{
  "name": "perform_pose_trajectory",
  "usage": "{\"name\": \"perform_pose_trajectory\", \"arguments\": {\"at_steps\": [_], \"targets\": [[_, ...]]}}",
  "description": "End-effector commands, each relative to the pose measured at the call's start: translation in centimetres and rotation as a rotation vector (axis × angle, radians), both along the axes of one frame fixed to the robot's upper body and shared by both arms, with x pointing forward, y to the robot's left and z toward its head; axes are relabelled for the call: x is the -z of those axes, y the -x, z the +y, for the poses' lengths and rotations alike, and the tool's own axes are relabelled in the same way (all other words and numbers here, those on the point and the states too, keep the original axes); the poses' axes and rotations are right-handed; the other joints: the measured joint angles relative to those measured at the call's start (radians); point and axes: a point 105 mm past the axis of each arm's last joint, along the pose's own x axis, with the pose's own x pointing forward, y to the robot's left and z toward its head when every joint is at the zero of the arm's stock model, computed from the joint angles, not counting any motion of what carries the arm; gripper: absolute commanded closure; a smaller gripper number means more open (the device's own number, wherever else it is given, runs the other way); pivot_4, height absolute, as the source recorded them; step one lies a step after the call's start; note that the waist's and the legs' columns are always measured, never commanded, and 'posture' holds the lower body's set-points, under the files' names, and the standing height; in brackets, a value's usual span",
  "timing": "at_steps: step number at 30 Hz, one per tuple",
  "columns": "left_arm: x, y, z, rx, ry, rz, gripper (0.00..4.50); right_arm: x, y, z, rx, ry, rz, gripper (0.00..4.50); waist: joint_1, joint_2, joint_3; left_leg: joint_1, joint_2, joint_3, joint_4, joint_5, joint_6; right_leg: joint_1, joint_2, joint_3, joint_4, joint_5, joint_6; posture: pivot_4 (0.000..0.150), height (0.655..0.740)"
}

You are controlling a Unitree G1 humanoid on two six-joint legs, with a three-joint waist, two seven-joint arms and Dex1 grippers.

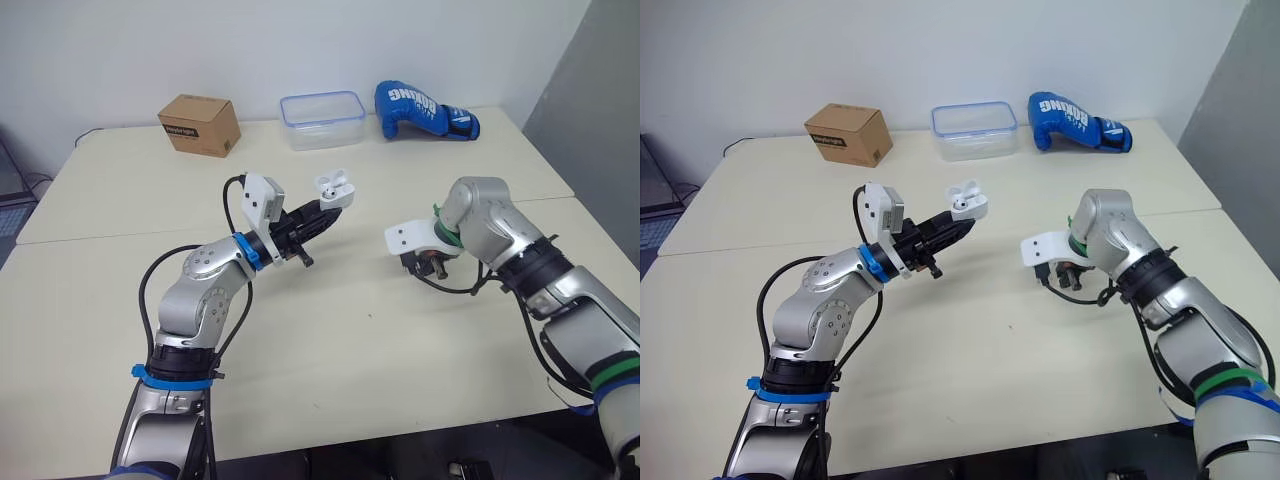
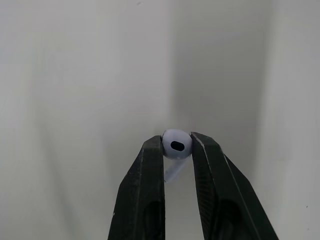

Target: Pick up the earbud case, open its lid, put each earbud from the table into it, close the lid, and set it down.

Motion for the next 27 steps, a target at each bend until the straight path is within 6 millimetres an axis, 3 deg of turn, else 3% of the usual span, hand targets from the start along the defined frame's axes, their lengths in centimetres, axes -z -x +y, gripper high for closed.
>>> {"name": "perform_pose_trajectory", "arguments": {"at_steps": [1,11,18,27], "targets": [[-1.2,0.5,-0.4,0.023,0.010,-0.052,3.79,-0.2,1.4,0.0,-0.005,0.009,0.049,3.94,0.000,0.000,0.000,0.000,0.000,0.000,0.000,0.000,0.000,0.000,0.000,0.000,0.000,0.000,0.000,0.150,0.7400],[-1.3,0.5,-0.5,0.026,0.009,-0.054,3.79,2.1,2.1,-1.4,0.085,0.028,0.082,3.94,0.001,0.000,0.000,0.000,0.000,0.000,0.000,0.000,0.000,0.001,0.000,0.000,-0.001,0.000,0.000,0.150,0.7400],[-1.2,0.5,-0.4,0.024,0.007,-0.051,3.79,1.6,2.1,-1.5,0.054,0.034,0.065,1.73,0.005,0.000,0.000,0.000,0.000,0.000,0.000,0.000,0.000,0.001,0.000,0.000,-0.001,0.000,0.000,0.150,0.7400],[-1.1,0.6,-0.4,0.025,0.009,-0.051,3.79,1.5,2.6,-1.6,-0.002,0.052,0.054,1.73,0.006,0.000,0.000,0.000,0.000,0.000,0.000,0.000,0.000,0.001,0.000,0.000,-0.001,0.000,0.000,0.150,0.7400]]}}
